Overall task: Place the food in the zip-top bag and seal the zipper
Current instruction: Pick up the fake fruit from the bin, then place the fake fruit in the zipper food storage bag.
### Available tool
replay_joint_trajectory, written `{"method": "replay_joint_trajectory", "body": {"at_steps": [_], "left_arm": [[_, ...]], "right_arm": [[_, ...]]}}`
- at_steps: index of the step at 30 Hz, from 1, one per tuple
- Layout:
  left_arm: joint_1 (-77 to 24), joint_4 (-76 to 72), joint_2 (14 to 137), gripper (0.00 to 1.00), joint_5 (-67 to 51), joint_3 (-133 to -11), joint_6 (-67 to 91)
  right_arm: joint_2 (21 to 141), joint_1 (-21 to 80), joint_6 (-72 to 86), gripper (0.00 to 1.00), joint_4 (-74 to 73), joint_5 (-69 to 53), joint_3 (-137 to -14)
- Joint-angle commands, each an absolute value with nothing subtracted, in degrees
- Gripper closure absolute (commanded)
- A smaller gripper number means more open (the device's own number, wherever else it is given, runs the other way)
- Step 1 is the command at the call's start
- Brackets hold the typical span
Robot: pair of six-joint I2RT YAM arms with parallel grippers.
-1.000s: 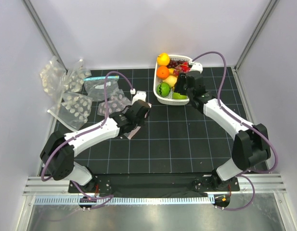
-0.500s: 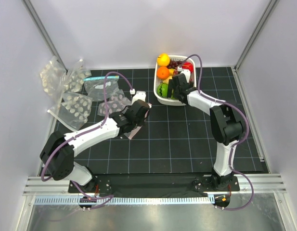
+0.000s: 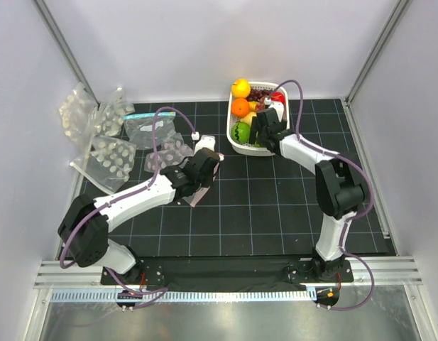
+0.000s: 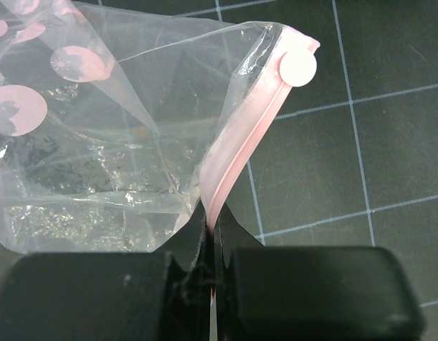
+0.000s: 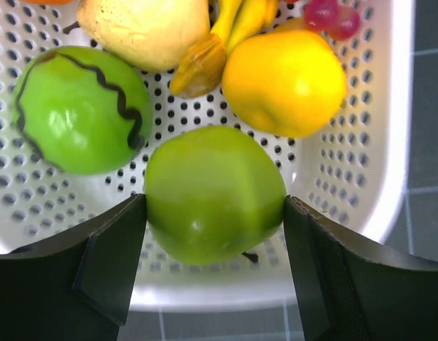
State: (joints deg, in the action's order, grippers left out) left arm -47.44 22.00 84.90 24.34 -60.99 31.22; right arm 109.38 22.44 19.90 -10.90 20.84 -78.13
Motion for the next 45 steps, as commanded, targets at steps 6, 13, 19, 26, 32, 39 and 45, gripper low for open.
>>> {"method": "replay_joint_trajectory", "body": {"at_steps": [6,13,19,26,32,39,45], "left_arm": [[-47.0,19.5,81.0,1.0,23.4,-59.9,32.3],[-46.8,20.2,81.1,1.0,19.6,-61.2,33.7],[-46.7,18.8,78.8,1.0,15.9,-60.1,35.3],[-45.6,17.9,76.3,1.0,14.9,-61.0,39.2],[-42.4,20.0,79.5,1.0,10.6,-67.0,44.5],[-41.0,17.4,79.3,1.0,3.2,-71.1,48.5],[-41.0,12.8,75.7,1.0,-3.7,-67.9,51.1]], "right_arm": [[89.1,23.4,23.0,0.54,-5.4,15.0,-69.9],[80.1,31.6,23.6,0.55,-5.6,11.4,-64.1],[69.9,39.0,24.8,0.56,-2.5,11.4,-52.8],[62.2,39.3,26.1,0.56,1.2,7.8,-46.1],[59.6,39.5,25.5,0.57,7.2,3.3,-42.4],[60.0,40.3,24.5,0.57,12.7,-1.8,-40.8],[59.3,41.4,23.8,0.58,16.9,-4.3,-39.1]]}}
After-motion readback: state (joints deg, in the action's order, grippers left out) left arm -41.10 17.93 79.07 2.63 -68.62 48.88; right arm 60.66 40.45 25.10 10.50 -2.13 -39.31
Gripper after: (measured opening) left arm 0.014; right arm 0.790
